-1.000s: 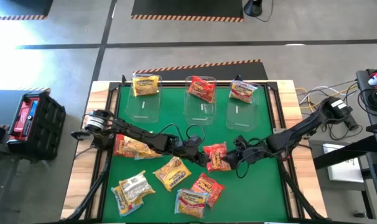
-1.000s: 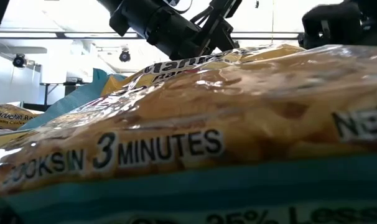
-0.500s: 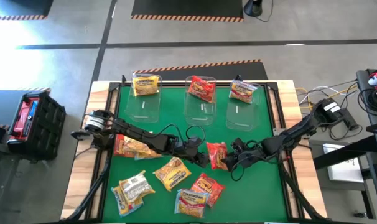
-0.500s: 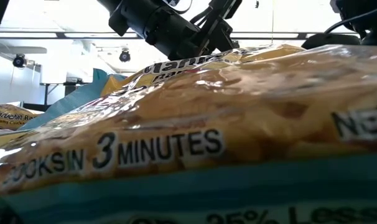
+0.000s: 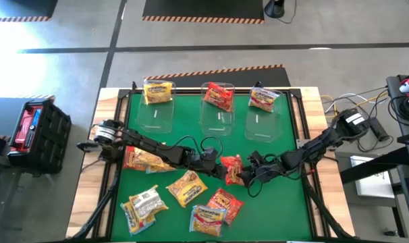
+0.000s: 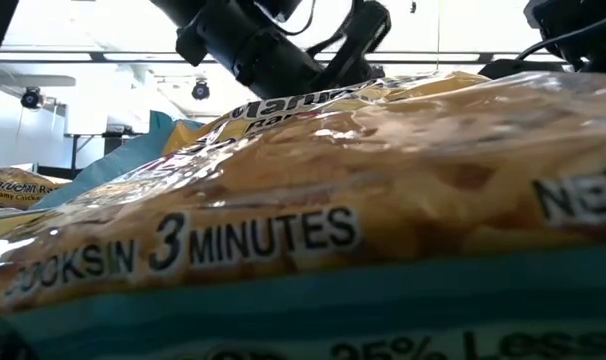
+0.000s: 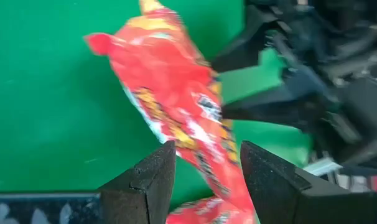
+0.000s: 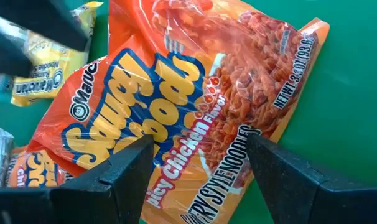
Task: Sort Maruchan noodles
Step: Put the orange noodle pack into the middle transparent bin
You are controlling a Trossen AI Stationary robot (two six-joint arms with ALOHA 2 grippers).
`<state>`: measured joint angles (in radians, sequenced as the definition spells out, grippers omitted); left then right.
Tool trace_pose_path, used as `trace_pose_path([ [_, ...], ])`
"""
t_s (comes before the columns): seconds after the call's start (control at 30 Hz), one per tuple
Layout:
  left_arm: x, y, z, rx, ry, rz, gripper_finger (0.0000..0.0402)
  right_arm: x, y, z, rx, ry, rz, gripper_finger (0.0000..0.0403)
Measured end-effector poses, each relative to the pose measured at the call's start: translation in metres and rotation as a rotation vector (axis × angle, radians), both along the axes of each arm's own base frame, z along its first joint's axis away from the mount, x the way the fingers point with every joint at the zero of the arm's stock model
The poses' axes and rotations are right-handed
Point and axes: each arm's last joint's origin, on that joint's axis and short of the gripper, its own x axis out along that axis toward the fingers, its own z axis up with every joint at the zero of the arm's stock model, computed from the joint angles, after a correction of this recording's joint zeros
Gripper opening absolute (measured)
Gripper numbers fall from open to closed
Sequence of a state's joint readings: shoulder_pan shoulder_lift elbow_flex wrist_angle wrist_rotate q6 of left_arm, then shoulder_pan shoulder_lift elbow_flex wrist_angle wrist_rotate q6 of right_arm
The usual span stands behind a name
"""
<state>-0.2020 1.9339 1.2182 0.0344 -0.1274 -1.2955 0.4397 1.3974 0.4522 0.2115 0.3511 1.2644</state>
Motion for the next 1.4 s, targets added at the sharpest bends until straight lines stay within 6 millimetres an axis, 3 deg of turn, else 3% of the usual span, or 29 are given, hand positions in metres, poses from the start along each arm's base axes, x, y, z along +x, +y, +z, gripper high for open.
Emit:
trace_pose_path([
  [0.37, 0.008, -0.001, -0.03, -0.055, 0.026, 0.051, 0.0165, 0.005, 0.003, -0.008, 0.016, -0.013, 0.0, 0.0249],
  [0.73, 0.011, 0.0, -0.031, -0.048, 0.002, 0.049, 0.016, 0.006, 0.003, -0.007, 0.015, -0.024, 0.011, 0.0249],
  [1.13, 0.011, 0.0, -0.031, -0.033, -0.003, 0.064, 0.0069, 0.006, 0.003, -0.007, -0.013, -0.027, 0.038, 0.0249],
  [1.4, 0.011, 0.0, -0.031, -0.03, -0.004, 0.066, 0.0033, 0.0, 0.002, 0.003, 0.007, -0.012, 0.106, 0.0249],
])
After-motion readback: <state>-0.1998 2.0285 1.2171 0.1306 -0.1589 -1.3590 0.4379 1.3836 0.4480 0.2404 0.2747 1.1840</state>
